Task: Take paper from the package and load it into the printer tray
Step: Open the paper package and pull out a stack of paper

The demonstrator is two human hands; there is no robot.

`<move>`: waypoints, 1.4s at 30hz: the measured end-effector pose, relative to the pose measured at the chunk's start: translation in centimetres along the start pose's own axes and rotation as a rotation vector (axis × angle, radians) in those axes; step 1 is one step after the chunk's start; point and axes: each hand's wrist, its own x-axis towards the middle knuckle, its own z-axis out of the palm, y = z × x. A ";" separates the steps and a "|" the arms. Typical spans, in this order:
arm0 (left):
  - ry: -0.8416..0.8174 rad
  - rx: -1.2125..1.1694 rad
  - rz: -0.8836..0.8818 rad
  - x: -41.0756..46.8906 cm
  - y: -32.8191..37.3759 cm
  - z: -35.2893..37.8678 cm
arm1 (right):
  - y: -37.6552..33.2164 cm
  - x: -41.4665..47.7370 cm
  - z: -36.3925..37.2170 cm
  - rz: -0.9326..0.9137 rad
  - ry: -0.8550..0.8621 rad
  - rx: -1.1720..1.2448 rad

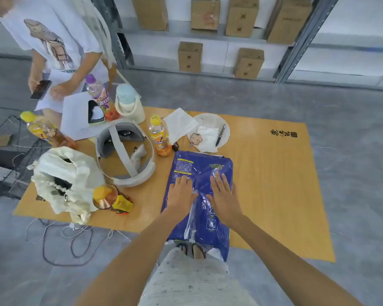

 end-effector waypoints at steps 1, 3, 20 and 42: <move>-0.070 -0.030 -0.028 0.1 0.1 0.4 | 0.1 0.1 0.2 -0.008 -0.044 -0.019; -0.146 -0.122 -0.059 0.4 0.1 1.4 | 0.3 0.6 0.8 -0.031 -0.118 -0.051; -0.059 -0.659 -0.267 0.5 -0.8 3.3 | -0.9 0.3 3.1 0.047 -0.250 -0.038; -0.223 -0.728 0.077 -4.9 -4.4 4.4 | -2.6 0.5 3.4 0.151 -0.309 -0.111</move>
